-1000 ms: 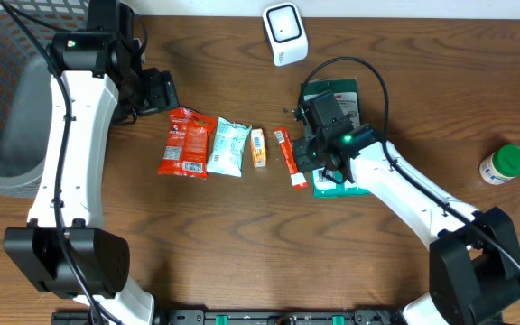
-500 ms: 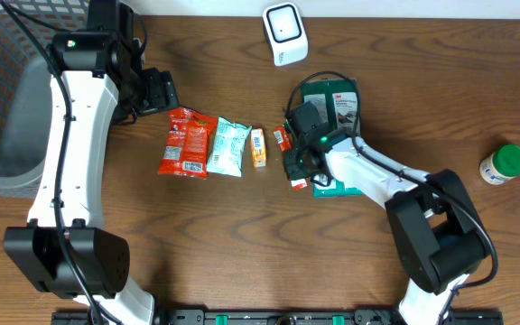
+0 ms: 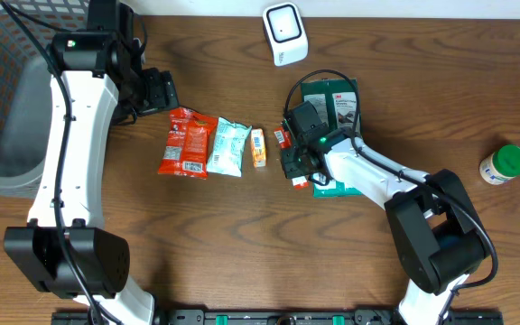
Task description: Scan the item barcode
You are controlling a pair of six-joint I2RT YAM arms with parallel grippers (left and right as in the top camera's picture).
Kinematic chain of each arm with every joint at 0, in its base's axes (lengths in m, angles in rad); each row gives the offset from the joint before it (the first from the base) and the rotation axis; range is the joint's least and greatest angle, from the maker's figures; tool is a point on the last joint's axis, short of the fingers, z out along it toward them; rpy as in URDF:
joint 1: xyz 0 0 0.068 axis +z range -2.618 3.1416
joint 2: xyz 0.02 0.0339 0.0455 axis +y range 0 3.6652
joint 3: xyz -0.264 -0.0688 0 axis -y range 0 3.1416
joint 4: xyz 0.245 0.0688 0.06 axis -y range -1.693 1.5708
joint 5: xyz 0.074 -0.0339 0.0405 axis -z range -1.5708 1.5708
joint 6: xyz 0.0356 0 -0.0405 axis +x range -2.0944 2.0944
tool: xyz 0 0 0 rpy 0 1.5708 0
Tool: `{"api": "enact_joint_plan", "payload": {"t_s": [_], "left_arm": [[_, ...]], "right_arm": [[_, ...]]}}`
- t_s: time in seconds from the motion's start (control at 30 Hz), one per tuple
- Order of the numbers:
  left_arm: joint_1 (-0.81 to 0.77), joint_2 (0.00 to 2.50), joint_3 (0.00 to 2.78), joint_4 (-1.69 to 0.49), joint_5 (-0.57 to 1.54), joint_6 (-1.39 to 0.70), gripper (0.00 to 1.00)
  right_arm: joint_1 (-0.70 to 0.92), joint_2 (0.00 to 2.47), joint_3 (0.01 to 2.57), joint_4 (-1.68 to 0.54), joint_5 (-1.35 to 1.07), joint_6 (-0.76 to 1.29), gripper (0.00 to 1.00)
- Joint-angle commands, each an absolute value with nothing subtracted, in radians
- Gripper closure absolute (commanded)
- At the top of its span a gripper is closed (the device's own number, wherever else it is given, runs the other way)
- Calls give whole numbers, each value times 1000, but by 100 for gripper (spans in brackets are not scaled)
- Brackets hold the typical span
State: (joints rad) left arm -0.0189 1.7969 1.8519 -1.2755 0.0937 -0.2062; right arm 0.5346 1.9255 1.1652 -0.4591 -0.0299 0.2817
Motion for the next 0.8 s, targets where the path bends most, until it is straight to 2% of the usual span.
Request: {"api": "enact_joint_plan", "payload": {"t_s": [0.0, 0.23, 0.43, 0.77], "left_arm": [[-17, 1799, 1851, -1277, 78, -204, 11], [-17, 1799, 1851, -1277, 77, -204, 11], [-17, 1799, 1851, -1277, 77, -204, 11], [-17, 1799, 1851, -1277, 78, -204, 11]], "right_arm": [[542, 1934, 1164, -448, -9, 291, 62], [511, 1921, 1183, -448, -136, 289, 62], [492, 1921, 1183, -452, -133, 253, 61], [459, 1921, 1183, -442, -125, 253, 67]]}}
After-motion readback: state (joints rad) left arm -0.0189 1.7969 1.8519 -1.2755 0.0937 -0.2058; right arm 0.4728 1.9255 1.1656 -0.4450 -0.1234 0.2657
